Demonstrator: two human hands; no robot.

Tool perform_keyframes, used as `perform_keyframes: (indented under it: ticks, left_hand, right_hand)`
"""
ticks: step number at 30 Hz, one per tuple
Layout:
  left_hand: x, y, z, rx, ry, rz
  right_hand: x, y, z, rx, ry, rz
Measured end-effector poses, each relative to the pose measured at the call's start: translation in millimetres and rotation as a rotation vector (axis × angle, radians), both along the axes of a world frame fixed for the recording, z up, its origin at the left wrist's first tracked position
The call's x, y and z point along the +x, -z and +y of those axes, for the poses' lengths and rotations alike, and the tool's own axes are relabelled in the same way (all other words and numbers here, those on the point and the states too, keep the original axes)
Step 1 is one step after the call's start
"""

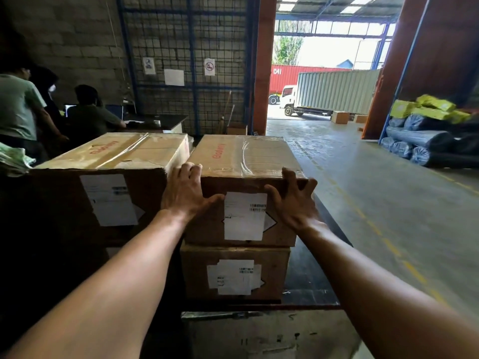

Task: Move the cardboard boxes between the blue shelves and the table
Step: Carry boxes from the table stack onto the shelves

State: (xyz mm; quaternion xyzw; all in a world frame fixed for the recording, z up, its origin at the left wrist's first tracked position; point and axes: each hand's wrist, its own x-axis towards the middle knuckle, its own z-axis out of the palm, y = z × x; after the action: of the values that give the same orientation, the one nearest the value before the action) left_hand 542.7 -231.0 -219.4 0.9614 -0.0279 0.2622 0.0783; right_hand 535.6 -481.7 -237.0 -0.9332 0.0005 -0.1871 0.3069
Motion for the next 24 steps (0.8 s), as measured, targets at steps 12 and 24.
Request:
perform_keyframes:
  ticks: [12,24]
  left_hand:
    - [-6.1,14.8,-2.6,-0.429,0.032,0.076]
    - [-14.3,4.8,-8.7,-0.543,-0.031,0.129]
  right_hand:
    - [9.5,23.4,7.6,0.015,0.022,-0.079]
    - [8.4,19.7,13.4,0.103,0.043,-0.103]
